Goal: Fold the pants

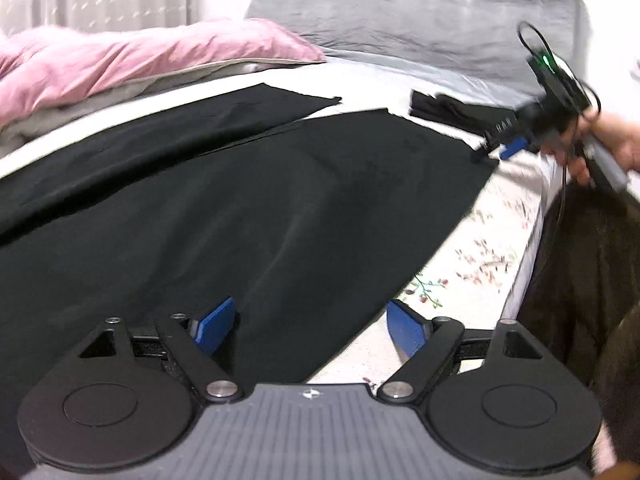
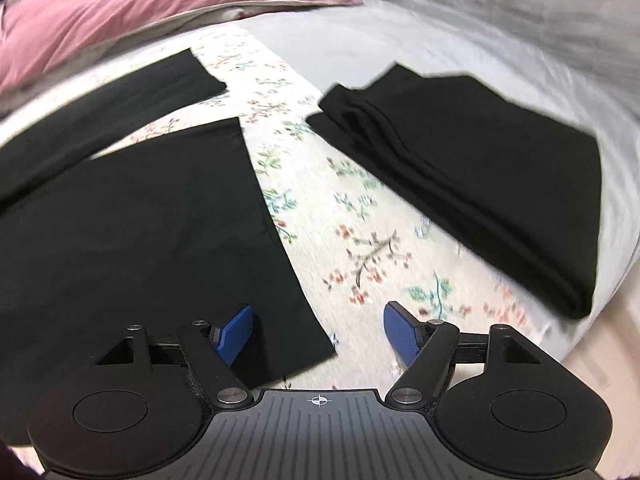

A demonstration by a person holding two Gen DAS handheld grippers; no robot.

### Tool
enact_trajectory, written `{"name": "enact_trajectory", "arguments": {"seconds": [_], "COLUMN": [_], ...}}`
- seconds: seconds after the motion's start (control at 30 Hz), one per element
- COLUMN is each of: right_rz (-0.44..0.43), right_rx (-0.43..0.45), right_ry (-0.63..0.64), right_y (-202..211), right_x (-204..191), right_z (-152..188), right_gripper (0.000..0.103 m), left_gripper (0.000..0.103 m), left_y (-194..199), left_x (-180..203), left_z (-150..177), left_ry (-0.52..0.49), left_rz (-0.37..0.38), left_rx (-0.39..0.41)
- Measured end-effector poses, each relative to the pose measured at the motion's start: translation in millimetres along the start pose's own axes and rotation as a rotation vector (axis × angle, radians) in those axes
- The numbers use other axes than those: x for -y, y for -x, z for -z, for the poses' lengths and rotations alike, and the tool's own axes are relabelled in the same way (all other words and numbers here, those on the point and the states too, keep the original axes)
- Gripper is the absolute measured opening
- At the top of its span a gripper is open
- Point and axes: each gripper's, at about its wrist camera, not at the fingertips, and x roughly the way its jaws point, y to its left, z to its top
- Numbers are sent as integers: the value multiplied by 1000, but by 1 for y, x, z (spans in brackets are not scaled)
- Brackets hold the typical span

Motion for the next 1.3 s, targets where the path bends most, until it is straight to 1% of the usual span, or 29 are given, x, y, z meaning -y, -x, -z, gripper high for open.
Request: {"name": "enact_trajectory", "arguments": {"seconds": [0.07,0.1,0.13,0.17,0.2,0.23,0.27,0.3,0.33,0.37,0.43,0.47,0.53,0.6,0.63,0.67,0.7,0.73,0.77,0.8,0.83,0.87,0.9,0.93,1.07,1.17,1.2,1.3], "right_rz": [-17,-40,-61,-66,-63,-63,-56,-53,-55,-57,-52,-44,-22,0,-3,-8,-9,-7,-3,-9,-21,-38,-60,-79,-101,-105,-106,-111], "right_rx": [16,24,26,28,33,39,41,43,41,37,37,38,38,31,21,16,13,18,30,47,57,64,69,77,90,99,102,106], "right_ry": [5,11,17,22,30,37,34,26,16,11,22,32,49,54,54,49,39,28,21,15,5,-4,-6,-2,70,125,144,215], "right_y": [3,4,6,6,11,12,13,13,13,13,15,15,16,15,14,14,15,16,18,21,24,25,26,27,19,10,6,-6], "right_x": [-6,-6,-7,-9,-10,-10,-10,-7,-4,-1,1,1,1,3,5,6,8,9,11,12,14,14,13,10,-16,-38,-45,-70], "right_z": [3,3,3,4,6,5,5,5,3,3,4,4,4,3,2,1,-1,-4,-7,-10,-14,-19,-23,-29,-50,-66,-72,-91], "right_gripper": [50,24,10,8,2,1,0,0,0,0,0,0,0,0,1,2,9,13,14,18,27,32,44,52,55,63,66,67], "left_gripper": [83,81,78,73,71,64,61,60,54,46,44,44,44,45,47,54,59,79,98,103,103,103,103,103,103,103,103,103], "left_y": [0,1,-2,1,-1,-3,-2,-4,-3,-5,-9,-9,-7,-11,-12,-14,-14,-13,-11,-10,-10,-11,-14,-17,-32,-44,-48,-63], "left_x": [5,9,16,17,19,19,22,23,22,21,24,25,20,15,12,8,4,-1,-5,-10,-15,-23,-31,-39,-69,-89,-96,-116], "left_z": [-1,-1,-5,-2,-3,-4,0,-1,-2,-4,-2,-3,-6,-9,-10,-11,-13,-15,-17,-20,-23,-29,-34,-39,-66,-85,-90,-100], "left_ry": [-19,-26,-37,-52,-70,-81,-84,-82,-78,-74,-81,-81,-53,-42,-32,-16,1,14,23,36,49,70,97,122,210,267,287,336], "left_rz": [10,32,50,74,89,94,99,94,89,85,80,90,145,179,192,210,214,210,197,175,161,143,120,94,-35,-118,-137,-179], "left_rx": [11,15,15,14,9,4,-1,-4,-8,-17,-20,-20,-33,-57,-64,-70,-63,-47,-27,5,28,41,44,49,55,65,63,65]}}
